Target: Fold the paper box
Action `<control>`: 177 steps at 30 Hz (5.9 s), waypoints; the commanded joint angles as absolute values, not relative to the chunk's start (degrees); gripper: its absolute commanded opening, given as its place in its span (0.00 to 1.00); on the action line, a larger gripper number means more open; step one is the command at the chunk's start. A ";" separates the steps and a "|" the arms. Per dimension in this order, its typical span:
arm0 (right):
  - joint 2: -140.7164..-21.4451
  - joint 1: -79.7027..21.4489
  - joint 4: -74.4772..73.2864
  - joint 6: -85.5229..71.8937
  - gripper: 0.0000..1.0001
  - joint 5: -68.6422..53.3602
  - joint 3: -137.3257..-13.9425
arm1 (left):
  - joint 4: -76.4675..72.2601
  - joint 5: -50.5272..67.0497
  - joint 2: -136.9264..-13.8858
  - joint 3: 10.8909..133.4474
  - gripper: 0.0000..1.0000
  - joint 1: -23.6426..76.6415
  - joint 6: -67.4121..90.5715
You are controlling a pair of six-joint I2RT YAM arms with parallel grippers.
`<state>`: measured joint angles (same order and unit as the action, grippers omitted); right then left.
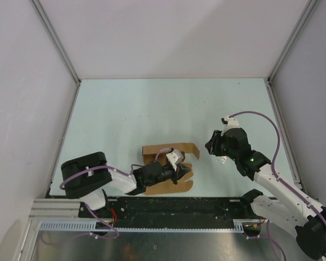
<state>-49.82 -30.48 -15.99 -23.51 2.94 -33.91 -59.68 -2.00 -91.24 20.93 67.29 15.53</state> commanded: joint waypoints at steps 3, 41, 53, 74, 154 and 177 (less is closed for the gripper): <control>-49.13 -29.71 -14.50 -25.66 0.38 1.23 -33.84 | -64.16 -3.87 -93.69 23.55 0.00 67.59 12.66; -60.03 -31.64 -10.81 -16.61 0.45 -7.30 -38.23 | -66.01 -6.86 -107.14 23.38 0.00 67.94 14.15; -65.91 -34.54 -11.34 -12.31 0.42 -2.20 -41.13 | -66.27 -7.21 -107.31 23.29 0.00 68.29 13.98; -68.38 -37.70 -14.24 -11.16 0.10 1.23 -42.89 | -66.36 -7.38 -107.40 23.64 0.00 68.47 14.15; -66.71 -53.17 -18.37 -24.87 0.00 11.51 -41.75 | -31.82 -18.81 -55.44 16.87 0.29 63.39 12.91; -66.80 -53.53 -17.76 -25.66 0.00 10.20 -41.66 | -31.82 -18.02 -63.81 17.23 0.17 56.60 11.60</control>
